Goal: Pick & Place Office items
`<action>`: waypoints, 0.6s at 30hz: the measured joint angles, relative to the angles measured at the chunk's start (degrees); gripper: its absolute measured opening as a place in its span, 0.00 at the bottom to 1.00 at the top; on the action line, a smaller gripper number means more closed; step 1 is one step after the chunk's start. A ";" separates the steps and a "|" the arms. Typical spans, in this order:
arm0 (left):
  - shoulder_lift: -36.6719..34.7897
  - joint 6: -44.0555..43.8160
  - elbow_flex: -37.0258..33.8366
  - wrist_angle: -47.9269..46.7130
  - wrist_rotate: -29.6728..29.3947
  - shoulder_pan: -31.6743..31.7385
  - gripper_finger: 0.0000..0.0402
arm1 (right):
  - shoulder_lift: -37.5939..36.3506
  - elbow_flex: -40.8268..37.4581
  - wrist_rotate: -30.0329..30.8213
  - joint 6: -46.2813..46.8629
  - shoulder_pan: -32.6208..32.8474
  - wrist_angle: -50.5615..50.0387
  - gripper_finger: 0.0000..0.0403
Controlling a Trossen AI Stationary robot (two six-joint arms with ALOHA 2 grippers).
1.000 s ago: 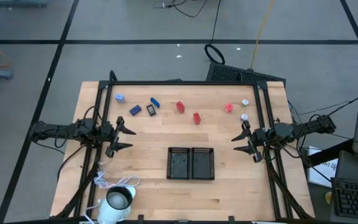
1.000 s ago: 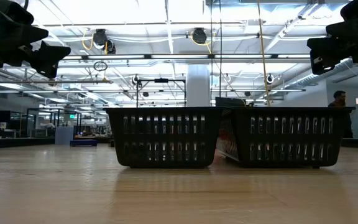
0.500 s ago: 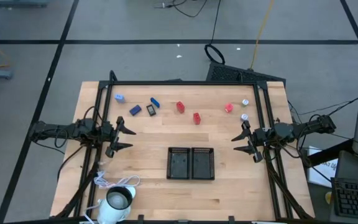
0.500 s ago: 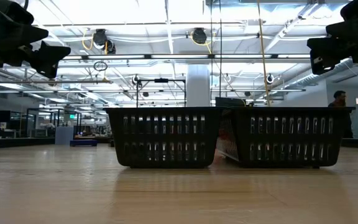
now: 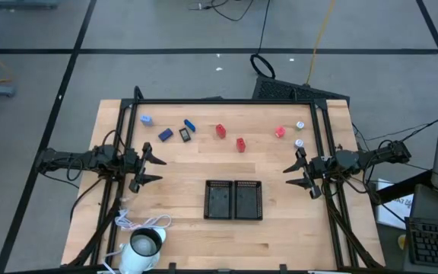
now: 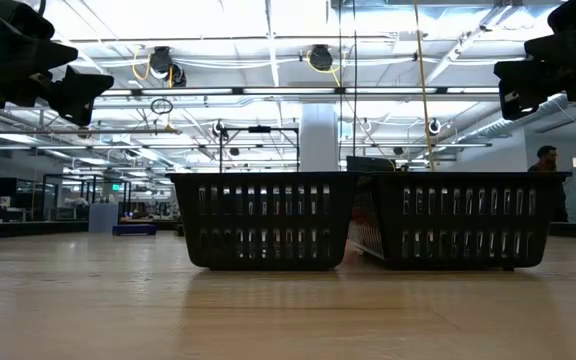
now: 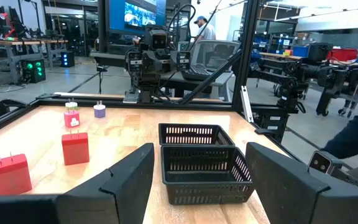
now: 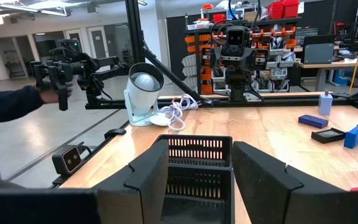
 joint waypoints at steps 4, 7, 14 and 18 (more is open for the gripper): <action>0.00 0.01 0.00 0.01 0.00 -0.01 0.63 | 0.00 0.01 0.00 0.01 0.02 0.00 0.42; -0.02 0.01 -0.02 0.01 0.00 -0.01 0.63 | 0.00 0.01 0.00 0.01 0.02 0.00 0.42; -0.02 -1.42 -0.02 1.57 0.04 -0.01 0.63 | -0.02 0.00 0.00 0.01 0.01 -0.01 0.42; -0.01 -4.48 -0.02 3.80 -0.20 -0.01 0.63 | -0.02 -0.01 0.00 0.00 0.00 -0.02 0.42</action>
